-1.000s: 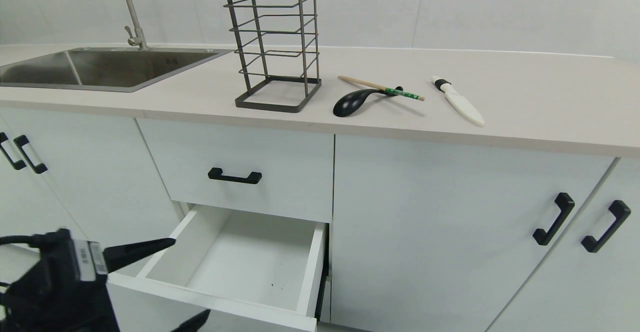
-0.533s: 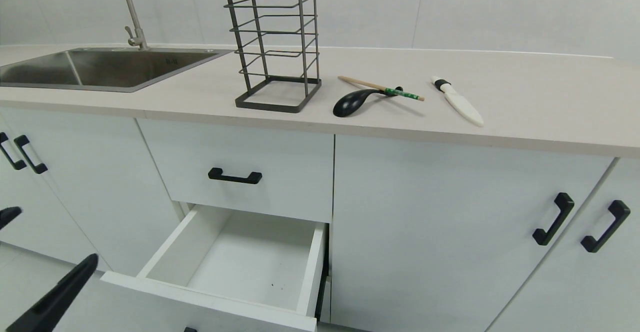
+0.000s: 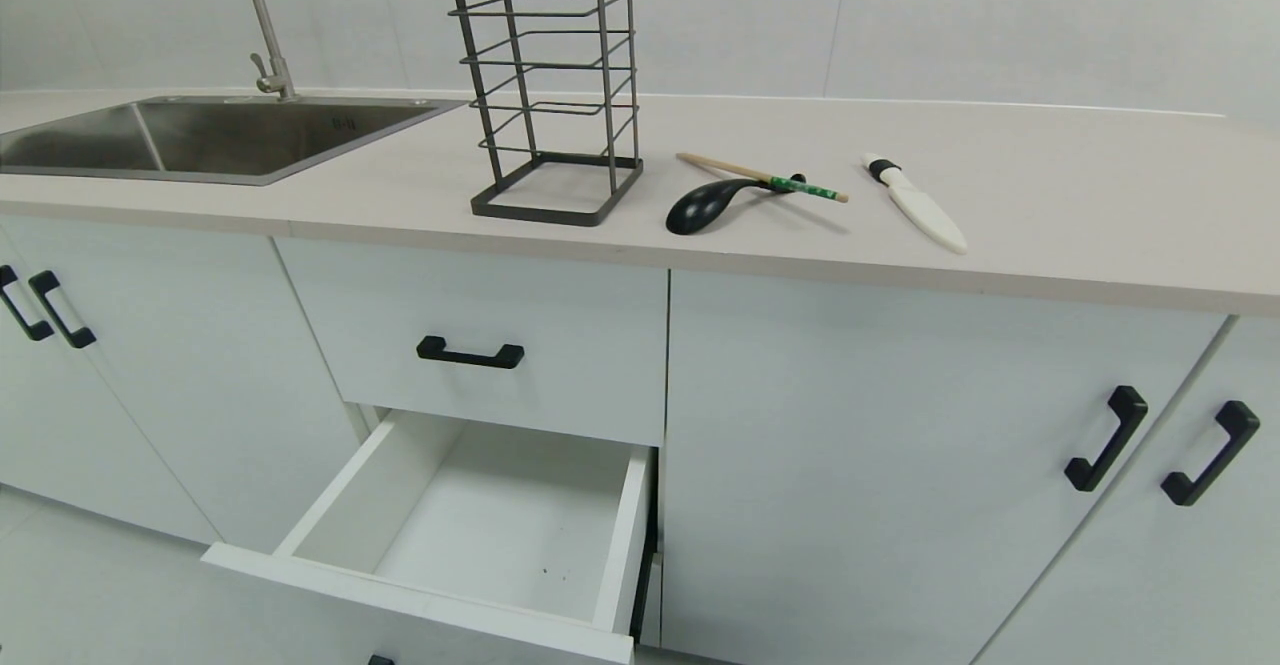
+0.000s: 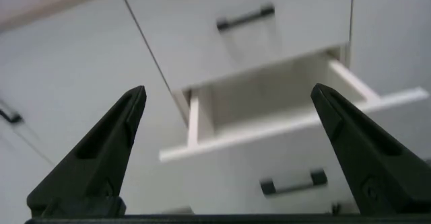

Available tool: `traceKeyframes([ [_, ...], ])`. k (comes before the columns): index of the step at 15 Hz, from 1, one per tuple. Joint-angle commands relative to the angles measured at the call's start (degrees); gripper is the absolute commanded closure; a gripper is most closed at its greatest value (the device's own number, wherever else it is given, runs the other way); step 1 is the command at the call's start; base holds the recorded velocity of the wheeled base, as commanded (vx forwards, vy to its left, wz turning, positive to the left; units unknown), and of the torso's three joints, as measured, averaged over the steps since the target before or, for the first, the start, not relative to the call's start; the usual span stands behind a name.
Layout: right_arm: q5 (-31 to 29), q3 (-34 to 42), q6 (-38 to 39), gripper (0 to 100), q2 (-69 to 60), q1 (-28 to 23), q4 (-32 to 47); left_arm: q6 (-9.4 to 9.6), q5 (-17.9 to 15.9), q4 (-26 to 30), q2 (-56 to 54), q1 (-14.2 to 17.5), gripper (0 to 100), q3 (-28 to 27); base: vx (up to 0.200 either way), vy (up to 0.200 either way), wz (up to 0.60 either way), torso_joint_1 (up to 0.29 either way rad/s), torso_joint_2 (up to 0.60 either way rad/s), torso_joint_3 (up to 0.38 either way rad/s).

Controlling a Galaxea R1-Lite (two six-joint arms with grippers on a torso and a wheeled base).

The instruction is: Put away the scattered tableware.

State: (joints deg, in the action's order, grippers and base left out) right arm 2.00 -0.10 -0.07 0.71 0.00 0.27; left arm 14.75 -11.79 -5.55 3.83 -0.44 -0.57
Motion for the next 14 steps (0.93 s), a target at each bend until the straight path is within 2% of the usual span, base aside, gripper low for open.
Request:
traceKeyframes([
  [1, 0.02, 0.01, -0.01, 100, 0.08, 0.0, 0.0, -1.48, 2.65, 1.86, -3.83, 0.53, 0, 0.57, 0.0, 0.0, 0.0, 0.0, 0.0, 0.0],
  [2, 0.02, 0.01, -0.01, 100, 0.08, 0.0, 0.0, -6.31, 5.81, 2.21, -3.83, 0.53, 0, 0.57, 0.0, 0.0, 0.0, 0.0, 0.0, 0.0],
  [4, 0.02, 0.01, -0.01, 100, 0.08, 0.0, 0.0, -12.73, 9.77, 5.81, -3.83, 0.53, 0, 0.57, 0.0, 0.0, 0.0, 0.0, 0.0, 0.0],
  [5, 0.02, 0.01, -0.01, 100, 0.08, 0.0, 0.0, -16.68, 10.03, 5.99, -3.83, 0.44, 0, 0.4, 0.0, 0.0, 0.0, 0.0, 0.0, 0.0],
  [6, 0.02, 0.01, -0.01, 100, 0.08, 0.0, 0.0, -15.19, 10.03, 5.55, -3.83, 0.53, 0, 0.57, 0.0, 0.0, 0.0, 0.0, 0.0, 0.0],
  [7, 0.02, 0.01, -0.01, 100, 0.08, 0.0, 0.0, -14.57, 9.94, 5.55, -3.83, 0.53, 0, 0.57, 0.0, 0.0, 0.0, 0.0, 0.0, 0.0],
  [14, 0.02, 0.01, -0.01, 100, 0.08, 0.0, 0.0, -14.84, 9.94, 5.46, -3.83, 0.53, 0, 0.57, 0.0, 0.0, 0.0, 0.0, 0.0, 0.0],
])
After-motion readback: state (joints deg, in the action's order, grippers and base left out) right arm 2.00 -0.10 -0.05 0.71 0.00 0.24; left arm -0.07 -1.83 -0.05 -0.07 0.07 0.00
